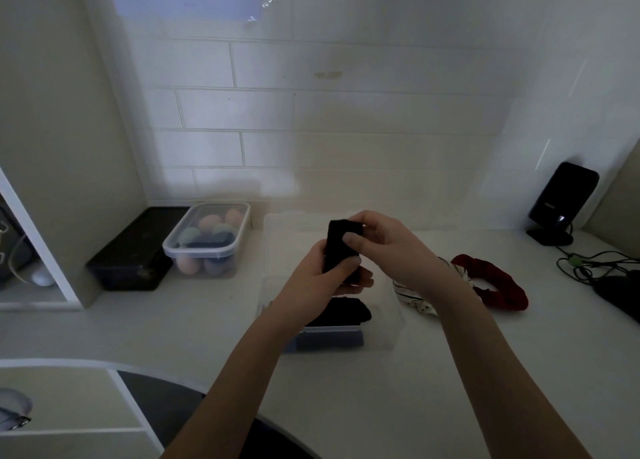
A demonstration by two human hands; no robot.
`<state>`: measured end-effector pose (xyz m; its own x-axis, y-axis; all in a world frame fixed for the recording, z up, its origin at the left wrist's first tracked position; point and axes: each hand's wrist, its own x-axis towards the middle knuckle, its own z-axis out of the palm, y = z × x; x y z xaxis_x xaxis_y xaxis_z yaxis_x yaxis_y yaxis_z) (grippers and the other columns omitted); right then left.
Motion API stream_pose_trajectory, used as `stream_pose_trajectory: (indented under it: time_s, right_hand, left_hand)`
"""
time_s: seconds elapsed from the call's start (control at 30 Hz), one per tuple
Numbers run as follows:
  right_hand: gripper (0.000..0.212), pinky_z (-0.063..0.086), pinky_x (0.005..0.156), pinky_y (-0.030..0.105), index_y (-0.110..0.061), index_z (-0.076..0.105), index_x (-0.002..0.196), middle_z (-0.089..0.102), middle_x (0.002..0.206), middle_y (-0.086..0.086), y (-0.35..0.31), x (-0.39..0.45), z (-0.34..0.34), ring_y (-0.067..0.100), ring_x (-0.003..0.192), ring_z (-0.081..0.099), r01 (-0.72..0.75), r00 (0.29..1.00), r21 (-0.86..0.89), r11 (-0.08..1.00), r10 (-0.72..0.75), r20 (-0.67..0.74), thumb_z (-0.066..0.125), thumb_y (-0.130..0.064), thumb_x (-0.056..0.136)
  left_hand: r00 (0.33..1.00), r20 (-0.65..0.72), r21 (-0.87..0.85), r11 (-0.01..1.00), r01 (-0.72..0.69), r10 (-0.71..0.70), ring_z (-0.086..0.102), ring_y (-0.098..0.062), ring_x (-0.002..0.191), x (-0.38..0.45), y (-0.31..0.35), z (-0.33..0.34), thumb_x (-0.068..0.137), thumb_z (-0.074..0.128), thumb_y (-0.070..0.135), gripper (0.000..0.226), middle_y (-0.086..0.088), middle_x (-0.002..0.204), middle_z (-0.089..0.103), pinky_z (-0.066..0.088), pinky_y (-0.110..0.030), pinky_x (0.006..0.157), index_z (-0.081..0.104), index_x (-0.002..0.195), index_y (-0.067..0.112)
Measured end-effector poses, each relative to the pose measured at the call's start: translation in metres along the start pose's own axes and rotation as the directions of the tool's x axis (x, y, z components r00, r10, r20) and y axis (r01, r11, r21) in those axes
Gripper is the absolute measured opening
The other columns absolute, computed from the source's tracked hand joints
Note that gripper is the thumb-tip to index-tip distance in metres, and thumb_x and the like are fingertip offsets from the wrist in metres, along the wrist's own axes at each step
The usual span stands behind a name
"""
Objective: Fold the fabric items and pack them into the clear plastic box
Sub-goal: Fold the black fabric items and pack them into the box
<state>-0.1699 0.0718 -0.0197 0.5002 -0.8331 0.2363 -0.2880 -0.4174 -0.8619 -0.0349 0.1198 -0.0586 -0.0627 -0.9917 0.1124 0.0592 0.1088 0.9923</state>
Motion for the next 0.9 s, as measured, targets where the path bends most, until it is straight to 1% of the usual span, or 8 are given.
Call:
stream_pose_trajectory:
  time_s: [0.13,0.2,0.33,0.4,0.43,0.53,0.73,0.9]
  right_hand:
    - [0.019,0.053,0.091,0.047,-0.009,0.058,0.109,0.069,0.1,0.018,0.002,-0.002,-0.003,0.036,0.098,0.065,-0.04,0.999,0.002,0.999,0.04,0.026,0.059,-0.011,0.09]
    - [0.016,0.055,0.087,0.043,-0.008,0.058,0.106,0.068,0.098,0.021,0.004,-0.001,-0.011,0.036,0.095,0.066,-0.053,0.999,-0.003,0.999,0.053,0.01,0.058,-0.007,0.09]
    - [0.017,0.057,0.064,0.016,-0.005,0.058,0.107,0.061,0.099,0.016,0.012,-0.004,-0.033,0.016,0.082,0.064,-0.151,0.988,0.003,0.988,0.151,-0.04,0.057,-0.006,0.091]
    - [0.015,0.056,0.064,0.016,-0.009,0.059,0.105,0.058,0.099,0.011,0.017,-0.007,-0.04,0.014,0.08,0.063,-0.204,0.979,-0.063,0.977,0.204,0.003,0.059,-0.008,0.09]
    - [0.014,0.057,0.07,0.022,-0.012,0.06,0.103,0.059,0.099,0.009,0.021,-0.008,-0.042,0.016,0.08,0.063,-0.221,0.974,-0.116,0.968,0.226,0.033,0.061,-0.01,0.089]
    - [0.016,0.052,0.079,0.036,-0.018,0.059,0.1,0.064,0.097,0.002,0.026,-0.007,-0.039,0.017,0.078,0.062,-0.236,0.954,-0.276,0.932,0.276,0.117,0.065,-0.015,0.086]
    - [0.021,0.039,0.061,0.021,-0.02,0.055,0.093,0.064,0.09,-0.004,0.026,-0.006,-0.021,0.01,0.075,0.055,-0.232,0.922,-0.512,0.827,0.355,0.155,0.071,-0.026,0.081]
    - [0.02,0.036,0.055,0.017,-0.022,0.053,0.089,0.065,0.095,-0.002,0.022,-0.008,-0.017,0.008,0.074,0.053,-0.202,0.921,-0.603,0.772,0.359,0.151,0.07,-0.028,0.081]
  left_hand:
    - [1.0,-0.017,0.083,0.997,-0.01,0.011,0.072,-0.019,0.081,0.001,-0.001,0.002,0.091,0.054,0.021,0.036,-0.004,0.088,0.07,0.058,-0.031,0.077,0.042,0.124,0.013]
    - [1.0,-0.029,0.243,0.97,0.0,0.008,0.071,-0.018,0.087,0.0,-0.003,0.001,0.088,0.058,0.03,0.046,-0.001,0.094,0.071,0.057,-0.034,0.081,0.039,0.129,0.019]
    - [1.0,0.006,0.586,0.81,-0.001,-0.003,0.062,-0.005,0.095,-0.002,-0.009,-0.004,0.083,0.063,0.04,0.047,0.007,0.11,0.065,0.051,-0.02,0.081,0.05,0.125,0.024]
    - [0.996,0.093,0.723,0.687,-0.068,0.001,0.06,-0.005,0.096,0.0,-0.012,-0.009,0.079,0.069,0.034,0.037,0.004,0.112,0.066,0.052,-0.021,0.085,0.063,0.113,0.022]
    - [0.991,0.135,0.763,0.638,-0.103,-0.003,0.06,-0.006,0.095,0.001,-0.013,-0.011,0.078,0.071,0.03,0.032,0.002,0.109,0.068,0.052,-0.021,0.085,0.067,0.108,0.022]
    - [0.975,0.22,0.791,0.592,-0.155,-0.039,0.064,-0.006,0.086,0.002,-0.011,-0.012,0.076,0.072,0.017,0.022,0.003,0.1,0.073,0.049,-0.01,0.078,0.074,0.098,0.02]
    - [0.965,0.246,0.832,0.531,-0.159,-0.096,0.06,-0.006,0.075,0.009,-0.012,-0.015,0.073,0.07,0.011,0.014,0.0,0.091,0.074,0.048,-0.012,0.074,0.076,0.085,0.017]
    - [0.959,0.252,0.864,0.475,-0.165,-0.127,0.059,-0.013,0.082,0.011,-0.011,-0.014,0.076,0.069,0.013,0.013,-0.001,0.096,0.068,0.047,-0.02,0.076,0.071,0.087,0.018]
